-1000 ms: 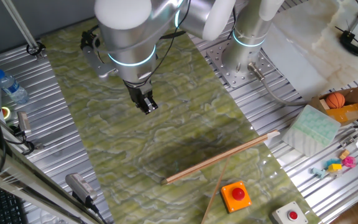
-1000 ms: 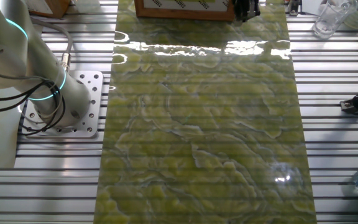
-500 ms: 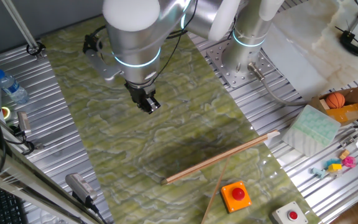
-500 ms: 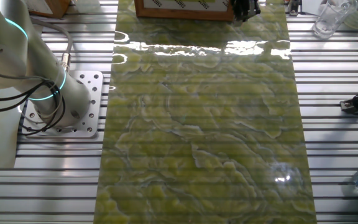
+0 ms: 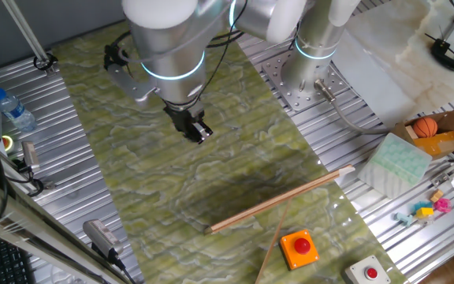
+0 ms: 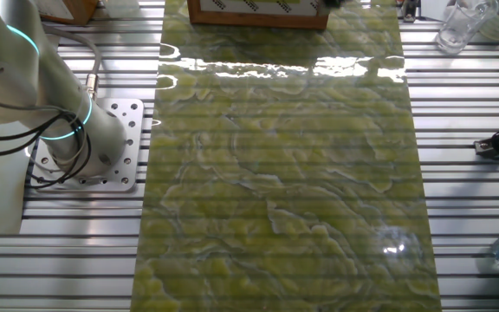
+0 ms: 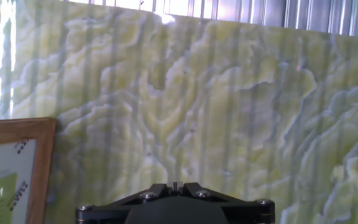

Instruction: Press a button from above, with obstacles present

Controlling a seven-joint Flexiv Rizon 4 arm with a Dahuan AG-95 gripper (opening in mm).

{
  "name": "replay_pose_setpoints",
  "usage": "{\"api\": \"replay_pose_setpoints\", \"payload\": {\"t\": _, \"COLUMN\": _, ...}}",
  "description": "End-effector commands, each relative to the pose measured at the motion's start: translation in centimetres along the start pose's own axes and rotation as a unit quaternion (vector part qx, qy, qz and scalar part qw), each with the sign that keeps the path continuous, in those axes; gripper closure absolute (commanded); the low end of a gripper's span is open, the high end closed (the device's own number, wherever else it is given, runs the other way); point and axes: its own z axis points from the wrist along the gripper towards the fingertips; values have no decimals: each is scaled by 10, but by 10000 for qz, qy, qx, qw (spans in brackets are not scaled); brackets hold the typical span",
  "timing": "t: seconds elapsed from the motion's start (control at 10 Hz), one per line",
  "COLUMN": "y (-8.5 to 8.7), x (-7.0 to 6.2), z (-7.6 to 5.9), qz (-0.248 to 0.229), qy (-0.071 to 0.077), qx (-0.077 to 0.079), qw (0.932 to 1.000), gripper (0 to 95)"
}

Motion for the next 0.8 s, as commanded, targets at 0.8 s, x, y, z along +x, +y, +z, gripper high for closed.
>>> {"api": "replay_pose_setpoints", "payload": {"t": 0.8, "y": 70, "x": 25, "z": 1, "qz": -141, "qy": -211, "qx": 260, "qw": 9993, "gripper": 950}}
